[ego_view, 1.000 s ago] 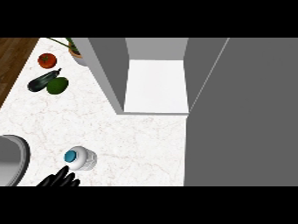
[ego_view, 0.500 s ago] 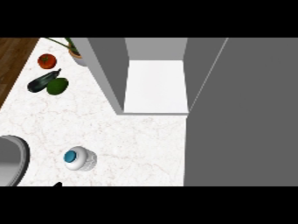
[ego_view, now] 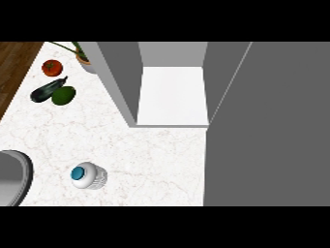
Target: Pick up the bottled water, place it into the cabinet and close the cabinet
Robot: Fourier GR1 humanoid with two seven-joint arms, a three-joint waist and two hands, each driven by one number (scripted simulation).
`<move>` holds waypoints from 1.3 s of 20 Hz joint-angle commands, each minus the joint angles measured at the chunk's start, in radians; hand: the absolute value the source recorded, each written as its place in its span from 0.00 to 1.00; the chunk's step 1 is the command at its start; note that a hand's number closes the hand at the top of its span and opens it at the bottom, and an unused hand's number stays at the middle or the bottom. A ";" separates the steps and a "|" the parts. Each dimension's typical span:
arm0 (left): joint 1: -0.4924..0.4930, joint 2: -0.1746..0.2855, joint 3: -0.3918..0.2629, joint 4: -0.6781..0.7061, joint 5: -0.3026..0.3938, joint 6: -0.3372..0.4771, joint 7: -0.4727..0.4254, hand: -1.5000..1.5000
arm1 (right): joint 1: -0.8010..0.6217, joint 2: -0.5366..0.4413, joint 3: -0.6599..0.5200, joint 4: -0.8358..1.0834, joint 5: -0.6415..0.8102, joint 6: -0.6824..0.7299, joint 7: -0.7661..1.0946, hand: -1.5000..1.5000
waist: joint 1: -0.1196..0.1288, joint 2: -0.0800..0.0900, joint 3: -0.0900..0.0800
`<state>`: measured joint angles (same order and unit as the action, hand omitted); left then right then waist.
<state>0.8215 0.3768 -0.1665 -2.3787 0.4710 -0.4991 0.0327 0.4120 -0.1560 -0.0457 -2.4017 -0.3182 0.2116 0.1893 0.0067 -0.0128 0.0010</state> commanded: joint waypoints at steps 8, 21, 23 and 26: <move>0.081 0.008 0.194 -0.119 0.139 0.013 -0.089 0.00 | 0.081 -0.010 -0.069 -0.161 -0.176 0.029 0.046 0.00 | -0.012 0.005 -0.001; -0.187 0.008 0.235 0.202 0.061 0.039 -0.051 0.00 | 0.144 -0.020 -0.119 -0.176 -0.246 0.087 0.027 0.00 | -0.035 0.011 -0.002; -0.193 0.028 0.281 0.215 0.077 0.036 -0.040 0.00 | 0.205 -0.003 -0.110 -0.203 -0.241 0.118 -0.005 0.00 | -0.038 0.008 -0.002; -0.308 0.001 0.250 0.321 -0.029 0.033 -0.082 0.00 | 0.171 -0.033 -0.174 -0.160 -0.282 0.125 -0.024 0.00 | -0.040 0.010 -0.003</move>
<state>0.6097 0.3955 0.0861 -2.1572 0.5094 -0.4626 -0.0171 0.5360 -0.1722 -0.1538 -2.3971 -0.3892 0.3446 0.1029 -0.0301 -0.0034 -0.0009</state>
